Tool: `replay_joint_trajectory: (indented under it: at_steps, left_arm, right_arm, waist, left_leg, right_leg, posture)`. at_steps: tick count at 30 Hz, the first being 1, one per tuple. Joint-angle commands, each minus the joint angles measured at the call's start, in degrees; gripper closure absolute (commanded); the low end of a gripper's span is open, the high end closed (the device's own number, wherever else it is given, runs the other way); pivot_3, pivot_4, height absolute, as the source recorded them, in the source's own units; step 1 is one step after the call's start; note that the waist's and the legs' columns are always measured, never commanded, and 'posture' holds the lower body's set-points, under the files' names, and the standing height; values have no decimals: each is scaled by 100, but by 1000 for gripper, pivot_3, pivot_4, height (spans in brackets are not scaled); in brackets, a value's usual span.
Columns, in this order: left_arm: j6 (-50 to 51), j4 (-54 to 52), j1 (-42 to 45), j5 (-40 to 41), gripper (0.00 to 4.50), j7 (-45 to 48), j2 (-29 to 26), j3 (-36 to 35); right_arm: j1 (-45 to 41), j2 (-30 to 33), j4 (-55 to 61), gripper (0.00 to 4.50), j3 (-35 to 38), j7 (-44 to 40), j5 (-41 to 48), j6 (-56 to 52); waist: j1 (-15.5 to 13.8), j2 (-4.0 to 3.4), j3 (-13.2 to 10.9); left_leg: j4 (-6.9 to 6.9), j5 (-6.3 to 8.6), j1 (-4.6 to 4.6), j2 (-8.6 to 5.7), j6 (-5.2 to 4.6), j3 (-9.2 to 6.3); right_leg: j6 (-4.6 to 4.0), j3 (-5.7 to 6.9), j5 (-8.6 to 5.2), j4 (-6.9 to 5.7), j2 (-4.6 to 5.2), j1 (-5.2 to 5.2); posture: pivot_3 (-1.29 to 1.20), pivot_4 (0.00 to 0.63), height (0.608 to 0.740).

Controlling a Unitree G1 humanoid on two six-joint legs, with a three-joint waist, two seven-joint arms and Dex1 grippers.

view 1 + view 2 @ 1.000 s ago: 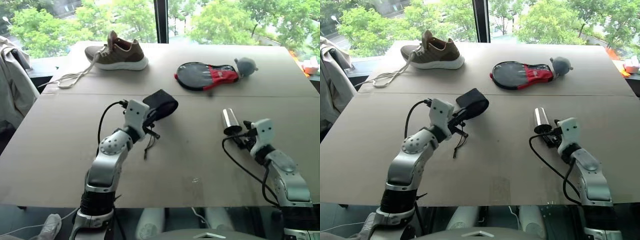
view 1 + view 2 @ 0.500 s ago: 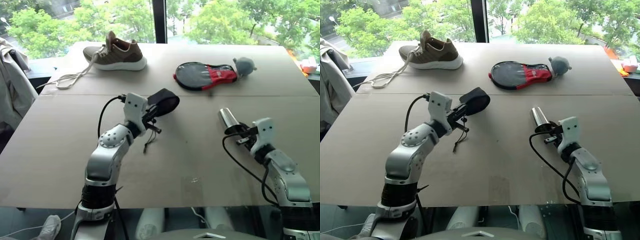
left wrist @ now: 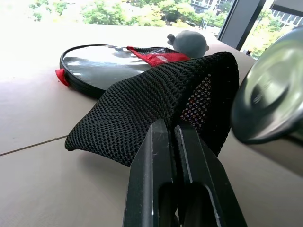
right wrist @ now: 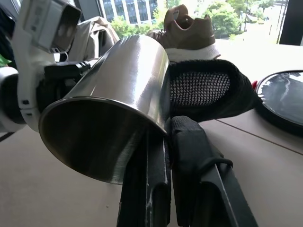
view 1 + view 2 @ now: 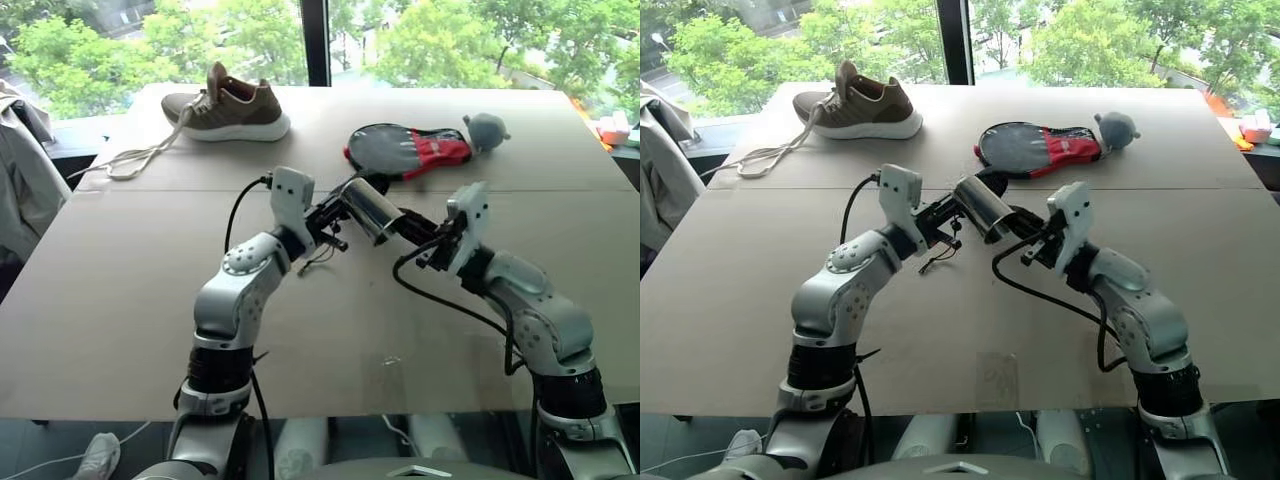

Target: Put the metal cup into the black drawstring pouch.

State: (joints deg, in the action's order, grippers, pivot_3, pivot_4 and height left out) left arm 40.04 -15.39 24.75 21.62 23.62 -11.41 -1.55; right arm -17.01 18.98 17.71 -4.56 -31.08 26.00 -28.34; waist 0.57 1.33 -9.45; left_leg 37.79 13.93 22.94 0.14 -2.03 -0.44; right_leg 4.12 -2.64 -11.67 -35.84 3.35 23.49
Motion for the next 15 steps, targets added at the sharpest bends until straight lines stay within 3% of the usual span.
replay_joint_trajectory:
  at_steps: [1, 8, 15]
  left_arm:
    - [247, -459, -39, 496, 4500, 104, 52, -99]
    - [539, -720, -96, 1032, 4500, 341, -129, -25]
    - [605, -874, -141, 1249, 4500, 625, -261, 332]
  right_arm:
    - [57, 73, -83, 4426, 26, -45, -279, 354]
    - [127, -6, -269, 4426, -196, 285, -1050, 773]
    - [-238, 192, -536, 4426, -997, 789, -2882, 1927]
  waist:
    - [12, 0, 0]
    - [30, -1, 0]
    - [26, -1, 0]
  left_leg:
    - [0, 0, 0, 0, 0, 0]
    - [0, 0, -3, 10, 0, 3]
    - [0, -1, -3, 9, 2, 14]
  right_leg:
    - [0, -1, 0, 0, 0, 1]
    - [-1, -2, -1, -4, -16, 4]
    - [-1, -6, -1, -2, -16, 7]
  posture:
    - [0, 150, 740]
    - [0, 150, 740]
    - [0, 150, 740]
